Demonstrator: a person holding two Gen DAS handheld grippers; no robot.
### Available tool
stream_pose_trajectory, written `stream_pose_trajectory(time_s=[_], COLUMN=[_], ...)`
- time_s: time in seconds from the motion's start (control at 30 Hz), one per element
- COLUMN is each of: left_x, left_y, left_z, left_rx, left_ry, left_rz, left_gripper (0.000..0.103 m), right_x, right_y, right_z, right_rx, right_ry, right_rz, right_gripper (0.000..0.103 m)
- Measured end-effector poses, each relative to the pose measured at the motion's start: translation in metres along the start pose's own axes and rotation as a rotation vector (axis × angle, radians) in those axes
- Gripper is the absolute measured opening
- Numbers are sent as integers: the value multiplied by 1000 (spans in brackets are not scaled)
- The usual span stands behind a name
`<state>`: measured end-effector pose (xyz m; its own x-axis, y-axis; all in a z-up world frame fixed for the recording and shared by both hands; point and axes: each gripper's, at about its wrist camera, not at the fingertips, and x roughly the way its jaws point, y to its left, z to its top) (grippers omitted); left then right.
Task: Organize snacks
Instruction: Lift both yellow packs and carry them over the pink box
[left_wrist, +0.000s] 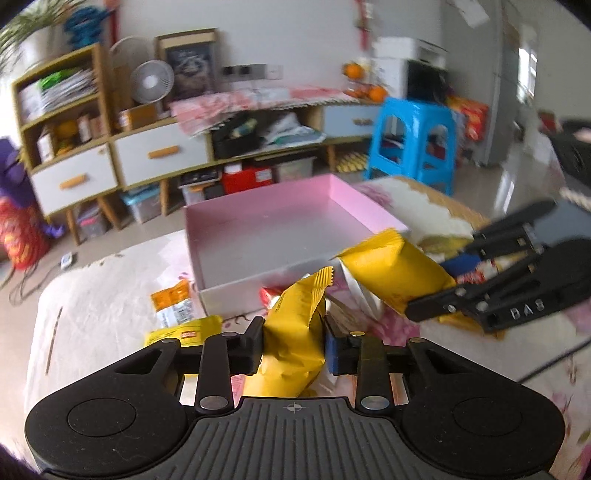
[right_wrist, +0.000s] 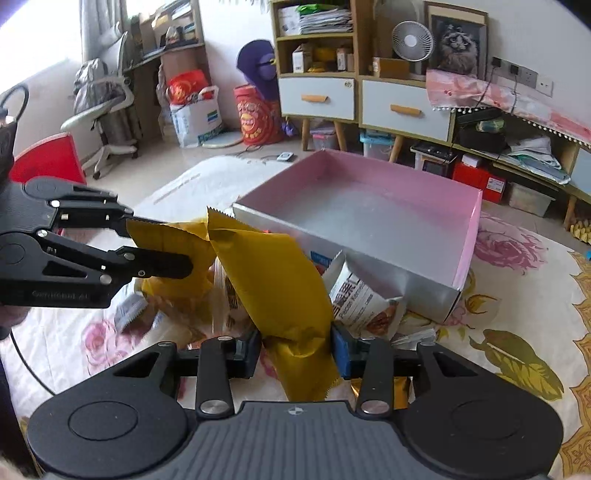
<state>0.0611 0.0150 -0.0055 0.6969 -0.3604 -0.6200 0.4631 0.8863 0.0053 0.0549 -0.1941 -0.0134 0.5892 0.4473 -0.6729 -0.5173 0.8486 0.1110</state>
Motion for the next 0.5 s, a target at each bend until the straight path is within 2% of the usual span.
stream_pose_trajectory(time_s=[0.17, 0.5], left_x=[-8, -4], left_y=[12, 15], left_z=[11, 50], left_rx=[-111, -207], left_ry=[-30, -88], left_rz=[1, 69], left_gripper=[28, 28], right_x=[-8, -11], right_y=[-4, -32], right_z=[7, 34], right_rx=[62, 278], right_ry=[-44, -120], right_rz=[-5, -40], right_gripper=[30, 30])
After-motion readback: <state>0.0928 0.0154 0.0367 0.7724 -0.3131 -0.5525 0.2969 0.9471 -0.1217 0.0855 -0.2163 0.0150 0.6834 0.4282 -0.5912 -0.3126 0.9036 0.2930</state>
